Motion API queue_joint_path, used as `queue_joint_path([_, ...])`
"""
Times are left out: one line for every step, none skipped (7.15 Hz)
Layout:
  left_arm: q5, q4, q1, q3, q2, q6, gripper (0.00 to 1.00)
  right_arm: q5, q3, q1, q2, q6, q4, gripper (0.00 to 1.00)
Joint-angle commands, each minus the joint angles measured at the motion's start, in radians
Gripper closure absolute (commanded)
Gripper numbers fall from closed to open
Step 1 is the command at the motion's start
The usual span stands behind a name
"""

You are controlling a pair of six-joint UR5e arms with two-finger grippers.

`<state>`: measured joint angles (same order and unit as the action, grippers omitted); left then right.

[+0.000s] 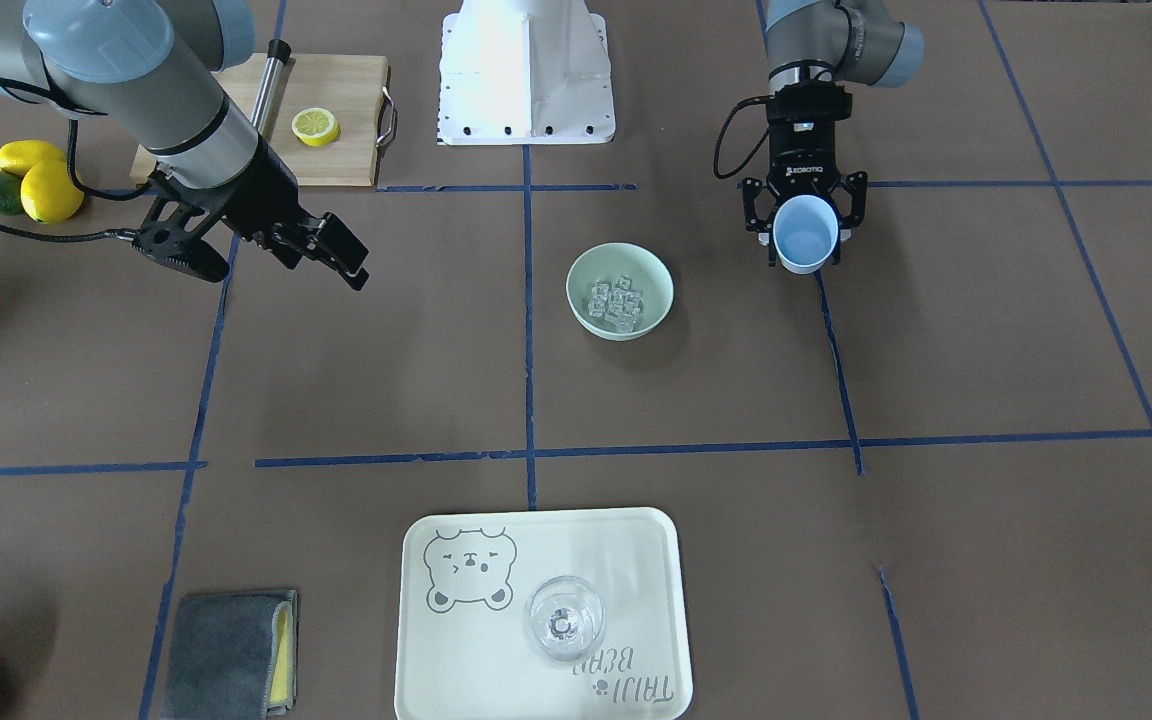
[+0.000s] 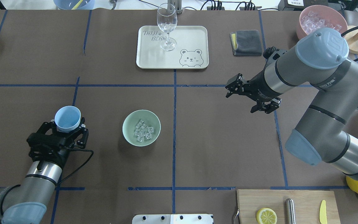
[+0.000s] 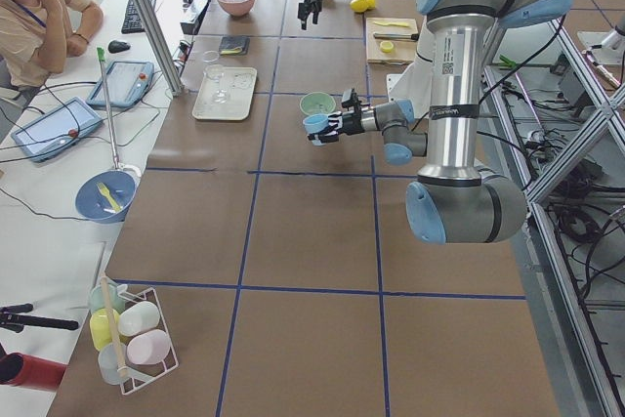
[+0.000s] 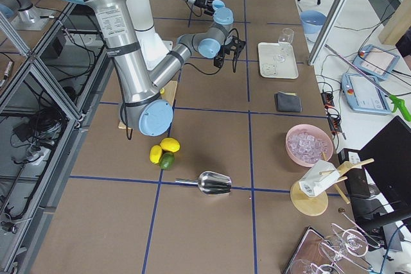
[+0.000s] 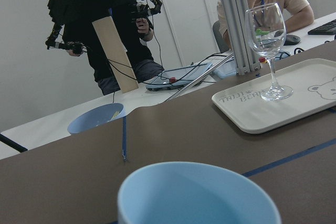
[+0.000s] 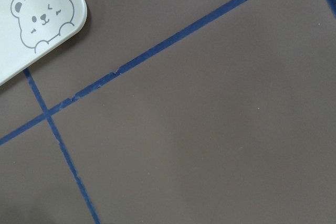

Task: Pour ice into bowl

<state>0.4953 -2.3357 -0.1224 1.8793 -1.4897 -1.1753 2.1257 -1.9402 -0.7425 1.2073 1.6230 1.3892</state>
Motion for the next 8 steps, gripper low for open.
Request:
queue_joint_path([0.058,-0.01,-0.029,-0.009,0.164,-0.21,1.0,-0.022,0.001,0.002,-0.002,0.0,0.001,0.0])
queue_joint_path([0.058,-0.01,-0.055,-0.058,0.166,-0.28,1.0,-0.027,-0.002,0.002,-0.003,0.0,0.001,0.0])
queue_joint_path([0.057,-0.01,-0.074,-0.089,0.167,-0.312,1.0,-0.029,-0.002,0.003,-0.005,0.0,0.001,0.0])
queue_joint_path([0.052,-0.02,-0.082,-0.127,0.167,-0.408,1.0,-0.03,0.0,0.006,-0.006,-0.002,0.001,0.0])
queue_joint_path([0.043,-0.071,-0.086,-0.165,0.167,-0.478,1.0,-0.044,0.0,0.009,-0.006,-0.002,0.001,0.0])
queue_joint_path([-0.033,-0.089,-0.1,-0.205,0.166,-0.486,1.0,-0.053,0.004,0.017,-0.008,-0.003,0.001,0.0])
queue_joint_path([-0.043,-0.096,-0.102,-0.245,0.166,-0.548,1.0,-0.056,0.004,0.023,-0.009,-0.002,0.001,0.0])
queue_joint_path([-0.05,-0.096,-0.105,-0.291,0.166,-0.581,1.0,-0.055,0.007,0.023,-0.018,-0.003,0.002,0.0])
